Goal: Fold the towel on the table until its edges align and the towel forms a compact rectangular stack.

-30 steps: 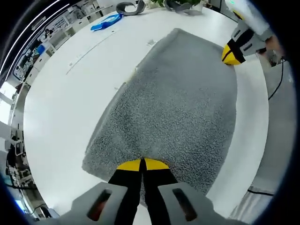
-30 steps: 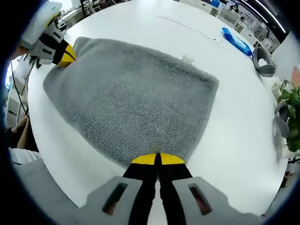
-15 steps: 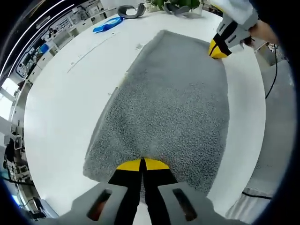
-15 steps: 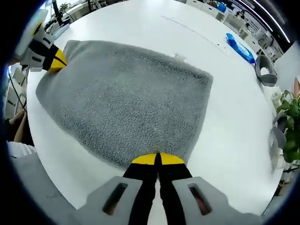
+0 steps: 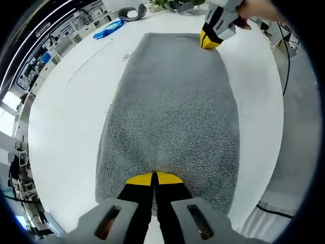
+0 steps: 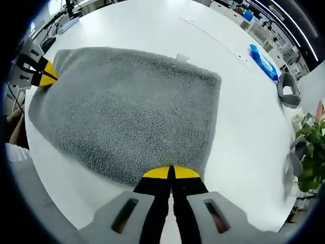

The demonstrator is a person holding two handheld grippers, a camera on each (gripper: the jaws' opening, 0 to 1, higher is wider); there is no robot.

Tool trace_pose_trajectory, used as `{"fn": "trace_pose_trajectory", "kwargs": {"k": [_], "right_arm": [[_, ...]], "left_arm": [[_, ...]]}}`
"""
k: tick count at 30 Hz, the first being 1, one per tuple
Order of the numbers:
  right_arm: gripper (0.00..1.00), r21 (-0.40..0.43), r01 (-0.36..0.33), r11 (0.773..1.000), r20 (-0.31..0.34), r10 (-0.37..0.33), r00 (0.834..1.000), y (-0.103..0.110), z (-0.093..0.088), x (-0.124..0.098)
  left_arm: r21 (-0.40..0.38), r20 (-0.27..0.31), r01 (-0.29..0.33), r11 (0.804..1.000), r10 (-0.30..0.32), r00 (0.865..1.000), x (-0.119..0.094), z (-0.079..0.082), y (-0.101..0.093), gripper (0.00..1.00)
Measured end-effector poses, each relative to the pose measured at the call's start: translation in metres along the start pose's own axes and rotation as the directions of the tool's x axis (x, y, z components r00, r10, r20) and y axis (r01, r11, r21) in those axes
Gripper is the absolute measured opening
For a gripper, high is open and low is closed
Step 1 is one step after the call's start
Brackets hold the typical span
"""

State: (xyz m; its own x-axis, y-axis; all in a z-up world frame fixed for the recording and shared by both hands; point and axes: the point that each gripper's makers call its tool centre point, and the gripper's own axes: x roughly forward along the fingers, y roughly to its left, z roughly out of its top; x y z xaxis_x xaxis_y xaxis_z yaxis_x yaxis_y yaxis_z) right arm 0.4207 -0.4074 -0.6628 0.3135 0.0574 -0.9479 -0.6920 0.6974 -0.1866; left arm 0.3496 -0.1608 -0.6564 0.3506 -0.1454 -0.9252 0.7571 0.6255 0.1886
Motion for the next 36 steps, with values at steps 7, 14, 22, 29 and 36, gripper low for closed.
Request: {"fn": "trace_pose_trajectory", "kwargs": {"k": [7, 14, 22, 29, 36], "right_arm": [[0.00, 0.024, -0.004, 1.000, 0.019, 0.003, 1.000, -0.011, 0.008, 0.003], [0.00, 0.018, -0.005, 1.000, 0.023, 0.004, 1.000, -0.018, 0.016, 0.007], [0.00, 0.023, -0.006, 1.000, 0.034, 0.005, 0.999, -0.023, 0.022, 0.009], [0.00, 0.011, 0.004, 1.000, 0.036, -0.004, 0.999, -0.026, 0.025, 0.011], [0.00, 0.005, 0.023, 1.000, 0.045, -0.024, 0.999, -0.031, 0.028, 0.013]], "left_arm": [[-0.008, 0.026, 0.012, 1.000, -0.012, 1.000, -0.004, -0.002, -0.017, 0.01], [-0.058, 0.062, 0.066, 0.996, -0.062, 0.996, -0.008, -0.001, -0.032, 0.01], [-0.071, 0.076, 0.083, 0.994, -0.078, 0.994, -0.008, 0.002, -0.045, 0.01], [-0.057, 0.065, 0.088, 0.995, -0.084, 0.994, -0.009, 0.005, -0.054, 0.01], [-0.099, 0.107, 0.149, 0.984, -0.138, 0.985, -0.011, 0.008, -0.067, 0.01]]}}
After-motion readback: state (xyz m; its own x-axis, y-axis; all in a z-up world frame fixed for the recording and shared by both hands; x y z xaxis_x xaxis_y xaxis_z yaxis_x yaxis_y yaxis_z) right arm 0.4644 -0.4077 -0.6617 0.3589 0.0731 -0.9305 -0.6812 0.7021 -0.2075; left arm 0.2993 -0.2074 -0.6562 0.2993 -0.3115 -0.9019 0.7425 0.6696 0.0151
